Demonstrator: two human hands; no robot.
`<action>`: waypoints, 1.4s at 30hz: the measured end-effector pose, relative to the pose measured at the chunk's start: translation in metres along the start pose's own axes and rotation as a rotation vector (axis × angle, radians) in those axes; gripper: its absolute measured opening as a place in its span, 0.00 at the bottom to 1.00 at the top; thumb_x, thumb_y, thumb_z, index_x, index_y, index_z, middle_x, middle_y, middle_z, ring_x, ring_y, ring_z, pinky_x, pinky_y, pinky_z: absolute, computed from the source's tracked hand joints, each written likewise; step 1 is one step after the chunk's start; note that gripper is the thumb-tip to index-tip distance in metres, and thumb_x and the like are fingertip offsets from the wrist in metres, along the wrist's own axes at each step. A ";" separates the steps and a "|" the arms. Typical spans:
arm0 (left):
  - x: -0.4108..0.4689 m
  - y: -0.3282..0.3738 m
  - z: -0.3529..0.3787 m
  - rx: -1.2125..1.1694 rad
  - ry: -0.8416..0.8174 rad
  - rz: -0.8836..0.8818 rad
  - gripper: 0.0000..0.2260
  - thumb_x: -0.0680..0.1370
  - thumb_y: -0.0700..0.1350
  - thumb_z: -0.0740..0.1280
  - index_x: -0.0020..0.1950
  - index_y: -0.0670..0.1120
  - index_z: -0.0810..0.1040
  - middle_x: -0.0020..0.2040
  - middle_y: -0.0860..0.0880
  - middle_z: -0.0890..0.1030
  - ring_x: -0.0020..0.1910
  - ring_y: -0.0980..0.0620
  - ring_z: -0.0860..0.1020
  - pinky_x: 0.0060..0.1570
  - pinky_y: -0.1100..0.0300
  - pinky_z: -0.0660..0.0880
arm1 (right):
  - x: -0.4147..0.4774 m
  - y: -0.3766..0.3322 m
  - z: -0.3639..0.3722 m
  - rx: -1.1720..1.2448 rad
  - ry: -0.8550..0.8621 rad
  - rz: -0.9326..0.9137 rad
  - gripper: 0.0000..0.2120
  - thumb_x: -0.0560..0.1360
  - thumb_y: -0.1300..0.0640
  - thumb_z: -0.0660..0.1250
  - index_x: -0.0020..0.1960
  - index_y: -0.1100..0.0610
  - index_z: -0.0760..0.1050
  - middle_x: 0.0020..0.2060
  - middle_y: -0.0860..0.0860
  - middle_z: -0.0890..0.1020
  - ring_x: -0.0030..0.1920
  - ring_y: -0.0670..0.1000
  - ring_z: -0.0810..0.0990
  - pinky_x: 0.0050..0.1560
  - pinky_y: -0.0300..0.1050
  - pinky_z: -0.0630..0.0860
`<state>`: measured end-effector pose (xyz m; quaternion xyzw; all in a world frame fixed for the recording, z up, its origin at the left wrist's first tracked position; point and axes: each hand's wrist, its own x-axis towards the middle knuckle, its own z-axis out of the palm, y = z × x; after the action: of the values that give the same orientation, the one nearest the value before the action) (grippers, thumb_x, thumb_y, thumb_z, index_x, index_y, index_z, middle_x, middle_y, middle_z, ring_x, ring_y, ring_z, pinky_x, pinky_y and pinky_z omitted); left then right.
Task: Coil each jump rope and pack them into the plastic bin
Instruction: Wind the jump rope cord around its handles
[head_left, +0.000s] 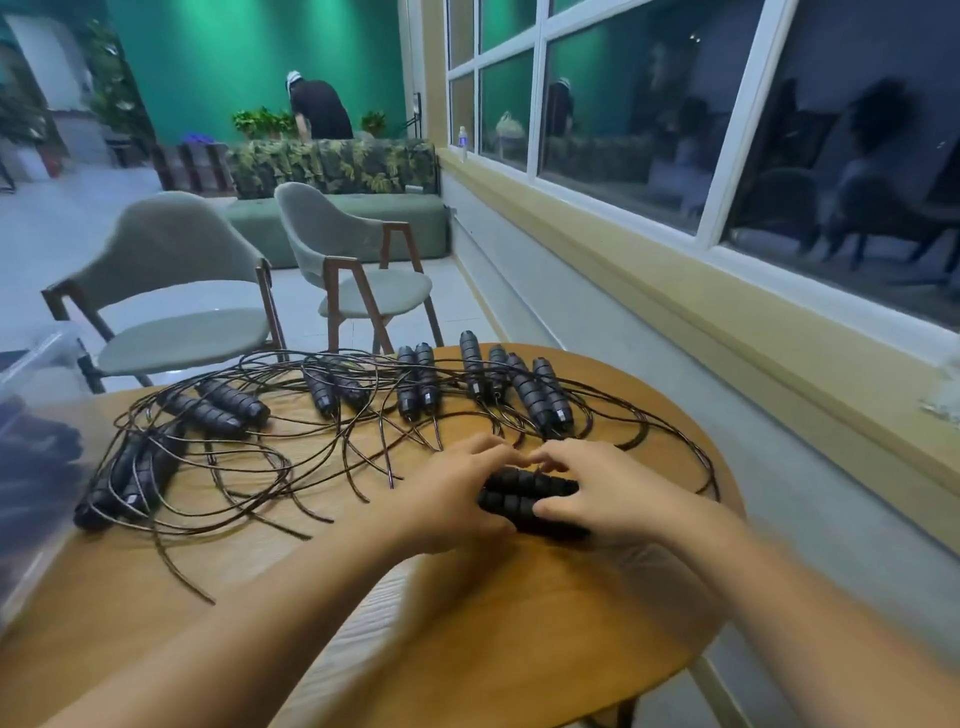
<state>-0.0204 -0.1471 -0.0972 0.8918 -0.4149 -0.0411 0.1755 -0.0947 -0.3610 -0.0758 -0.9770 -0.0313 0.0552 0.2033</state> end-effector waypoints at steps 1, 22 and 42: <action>0.004 0.002 0.006 0.002 0.000 0.011 0.33 0.73 0.57 0.76 0.75 0.62 0.68 0.74 0.59 0.67 0.68 0.54 0.70 0.62 0.57 0.72 | -0.001 0.003 0.001 0.015 0.007 0.004 0.26 0.78 0.44 0.73 0.75 0.40 0.72 0.67 0.43 0.79 0.63 0.46 0.78 0.62 0.45 0.80; 0.020 -0.004 0.036 0.232 0.123 0.100 0.32 0.74 0.70 0.65 0.75 0.60 0.67 0.64 0.58 0.77 0.63 0.54 0.73 0.67 0.54 0.68 | -0.023 0.009 0.010 0.075 0.182 -0.061 0.16 0.80 0.45 0.71 0.68 0.43 0.78 0.57 0.41 0.78 0.56 0.43 0.77 0.59 0.43 0.79; -0.020 0.027 0.024 -0.588 0.548 -0.183 0.20 0.81 0.60 0.66 0.71 0.57 0.72 0.59 0.60 0.80 0.57 0.64 0.79 0.56 0.65 0.79 | 0.004 -0.053 0.032 0.924 0.149 0.131 0.36 0.74 0.20 0.56 0.73 0.39 0.74 0.66 0.43 0.83 0.69 0.47 0.80 0.76 0.57 0.73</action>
<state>-0.0577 -0.1546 -0.1114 0.8149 -0.2424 0.0656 0.5224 -0.0970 -0.3000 -0.0837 -0.7853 0.0731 0.0057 0.6148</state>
